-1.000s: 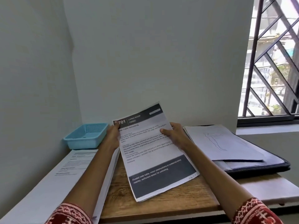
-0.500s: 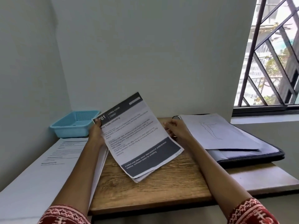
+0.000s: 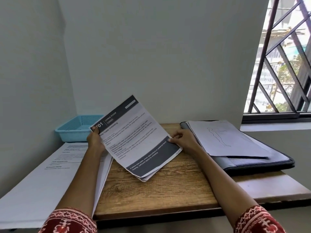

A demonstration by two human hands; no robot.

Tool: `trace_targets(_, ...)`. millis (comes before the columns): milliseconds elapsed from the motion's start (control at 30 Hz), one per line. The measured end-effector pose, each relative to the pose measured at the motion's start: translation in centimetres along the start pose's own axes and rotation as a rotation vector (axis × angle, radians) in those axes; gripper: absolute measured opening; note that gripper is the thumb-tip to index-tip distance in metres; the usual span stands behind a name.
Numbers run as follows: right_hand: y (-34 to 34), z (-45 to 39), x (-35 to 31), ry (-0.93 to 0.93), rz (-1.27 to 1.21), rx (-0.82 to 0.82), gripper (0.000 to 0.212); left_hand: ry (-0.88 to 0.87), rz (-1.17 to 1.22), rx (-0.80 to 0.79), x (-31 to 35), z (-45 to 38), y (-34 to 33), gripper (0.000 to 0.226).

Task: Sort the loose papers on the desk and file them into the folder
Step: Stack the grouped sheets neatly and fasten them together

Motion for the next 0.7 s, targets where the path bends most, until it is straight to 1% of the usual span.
trace_targets(100, 0.1, 0.1, -0.1, 0.019, -0.017, 0.041, 0.020, -0.008, 0.001, 0.011, -0.2, 0.1, 0.0, 0.020)
trace_targets(300, 0.3, 0.5, -1.1, 0.046, 0.005, 0.011, 0.012, -0.016, -0.002, 0.030, -0.3, 0.3, 0.1, 0.017)
trace_targets(367, 0.4, 0.5, -1.4, 0.073, 0.078, -0.008, 0.013, -0.018, 0.003, 0.040, -0.4, 0.5, 0.1, 0.018)
trace_targets(433, 0.1, 0.6, -1.8, 0.097, 0.188, -0.026, 0.021, -0.015, 0.005, 0.040, -0.5, 0.5, 0.2, 0.019)
trace_targets(500, -0.4, 0.7, -2.5, 0.149, 0.311, 0.017, 0.025, -0.003, 0.011, 0.029, -0.5, 0.5, 0.3, 0.018)
trace_targets(600, -1.1, 0.9, -4.9, 0.232, 0.443, 0.105, 0.010, 0.033, 0.056, 0.002, -0.3, 0.0, 0.7, 0.018)
trace_targets(633, -1.6, 1.1, -6.2, 0.240, 0.435, 0.089, 0.010, 0.037, 0.065, 0.001, -0.1, -0.3, 0.8, 0.019)
trace_targets(667, -2.2, 1.5, -7.7, 0.244, 0.412, 0.036, 0.011, 0.033, 0.063, -0.014, -0.1, -0.6, 0.9, 0.020)
trace_targets(700, -3.3, 2.1, -9.4, 0.250, 0.404, -0.058, 0.012, 0.045, 0.065, -0.008, -0.2, -0.9, 1.1, 0.020)
Point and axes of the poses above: each hand's wrist, its own z-axis away from the middle knuckle, its own y-axis out of the back of the hand, x = y × z, the point moved 3 cm from there along -z, towards the middle knuckle, and after that the axes turned 13 degrees about y, right-handed, at the moved point
